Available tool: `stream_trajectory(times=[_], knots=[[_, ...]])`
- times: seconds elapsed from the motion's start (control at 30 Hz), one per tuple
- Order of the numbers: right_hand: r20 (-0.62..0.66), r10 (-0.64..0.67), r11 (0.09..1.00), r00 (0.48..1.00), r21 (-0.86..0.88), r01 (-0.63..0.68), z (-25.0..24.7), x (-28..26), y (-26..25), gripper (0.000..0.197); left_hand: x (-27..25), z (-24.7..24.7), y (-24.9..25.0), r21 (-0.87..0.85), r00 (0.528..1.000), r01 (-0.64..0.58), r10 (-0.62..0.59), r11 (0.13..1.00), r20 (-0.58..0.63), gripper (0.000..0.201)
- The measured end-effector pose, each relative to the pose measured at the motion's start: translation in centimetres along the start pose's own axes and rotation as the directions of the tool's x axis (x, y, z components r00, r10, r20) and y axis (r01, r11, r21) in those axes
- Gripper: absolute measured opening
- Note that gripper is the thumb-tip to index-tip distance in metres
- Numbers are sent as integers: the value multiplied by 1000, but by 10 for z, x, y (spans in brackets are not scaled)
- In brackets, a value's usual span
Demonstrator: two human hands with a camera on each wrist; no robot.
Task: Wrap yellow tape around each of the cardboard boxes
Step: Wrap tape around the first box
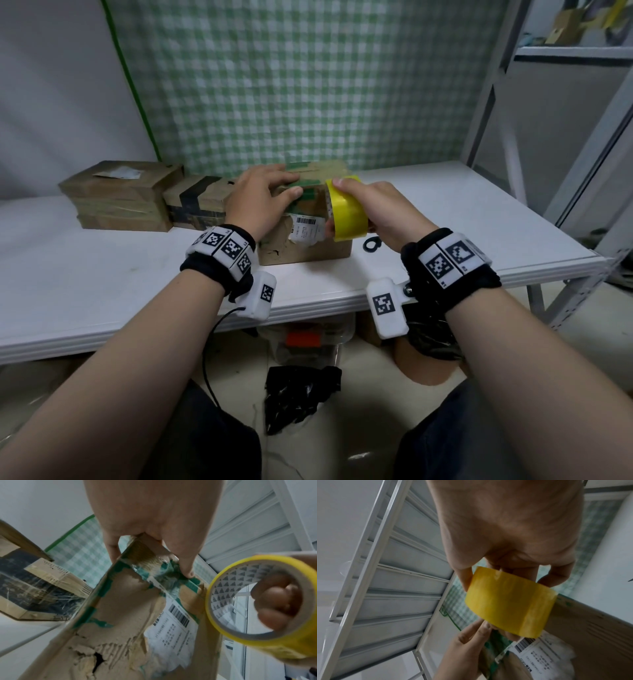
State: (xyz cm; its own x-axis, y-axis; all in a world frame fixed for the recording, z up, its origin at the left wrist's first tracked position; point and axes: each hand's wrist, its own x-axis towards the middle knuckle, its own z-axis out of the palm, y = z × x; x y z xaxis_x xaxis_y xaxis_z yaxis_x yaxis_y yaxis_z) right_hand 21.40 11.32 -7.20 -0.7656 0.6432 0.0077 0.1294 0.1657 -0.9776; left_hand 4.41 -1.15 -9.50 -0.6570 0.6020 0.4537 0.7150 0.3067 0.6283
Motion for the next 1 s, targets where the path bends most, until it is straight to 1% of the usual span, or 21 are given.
stream_trajectory(times=[0.03,0.07,0.1,0.17,0.2,0.23,0.27,0.3,0.33,0.37,0.4,0.43,0.47,0.5,0.57,0.63,0.73,0.8,0.9,0.93,1.0], knots=[[-15,-1,1000,1000,6,1,-1,-1,1,45,-1,-2,0,-3,1000,12,-12,1000,18,41],[-34,-6,1000,999,5,6,-2,0,2,41,-3,-4,-2,-21,1000,21,-20,1000,24,46],[-51,-10,1000,999,4,10,-3,1,4,42,-5,-4,-4,-46,999,47,-47,998,6,55],[-67,-18,1000,998,-3,18,-4,1,6,56,-9,-6,-6,-161,980,178,-189,971,-59,66],[-67,-21,1000,998,-5,21,-5,3,7,64,-11,-7,-7,-225,958,264,-283,938,-56,67],[-58,-17,1000,998,3,17,-5,2,8,70,-12,-6,-7,-280,931,345,-365,896,-22,70],[-46,-6,1000,999,21,7,-5,3,9,73,-14,-5,-8,-323,906,408,-422,854,31,76],[-28,3,999,1000,43,-2,-4,2,10,72,-15,-4,-8,-356,888,451,-452,818,87,79],[-14,9,998,1000,69,-8,-2,1,10,68,-18,-1,-7,-383,880,469,-460,796,121,73],[-5,11,996,1000,90,-10,-1,0,10,63,-19,2,-5,-399,884,461,-447,792,135,59],[-10,14,994,1000,109,-13,0,0,10,62,-19,4,-5,-392,890,451,-434,802,136,45],[-27,14,993,1000,121,-11,0,0,9,67,-18,6,-6,-384,899,434,-419,815,128,39],[-50,14,991,999,132,-7,-1,-1,5,74,-18,7,-6,-392,911,409,-392,824,127,38],[-66,9,989,998,145,0,-1,-2,1,75,-18,6,-7,-392,926,374,-360,840,112,38],[-83,-23,987,996,157,35,-4,-3,-8,70,-18,3,-6,-385,946,324,-308,864,105,40],[-92,-59,987,994,147,72,-8,-3,-11,63,-16,0,-5,-390,947,320,-306,863,100,52],[-49,-100,992,994,77,104,-12,3,-5,42,-15,-8,2,-358,942,336,-309,871,132,72],[-36,-91,996,995,18,92,-11,16,5,34,-15,-9,3,-332,934,352,-307,875,183,69],[-53,-74,997,996,-29,72,-10,40,17,36,-16,-7,1,-296,925,369,-315,881,214,63],[-56,-69,997,996,-44,66,-11,47,19,36,-16,-6,1,-271,923,363,-306,891,232,65],[-39,-68,994,997,-92,64,-11,56,23,35,-17,-10,2,-198,912,339,-270,920,310,72]])
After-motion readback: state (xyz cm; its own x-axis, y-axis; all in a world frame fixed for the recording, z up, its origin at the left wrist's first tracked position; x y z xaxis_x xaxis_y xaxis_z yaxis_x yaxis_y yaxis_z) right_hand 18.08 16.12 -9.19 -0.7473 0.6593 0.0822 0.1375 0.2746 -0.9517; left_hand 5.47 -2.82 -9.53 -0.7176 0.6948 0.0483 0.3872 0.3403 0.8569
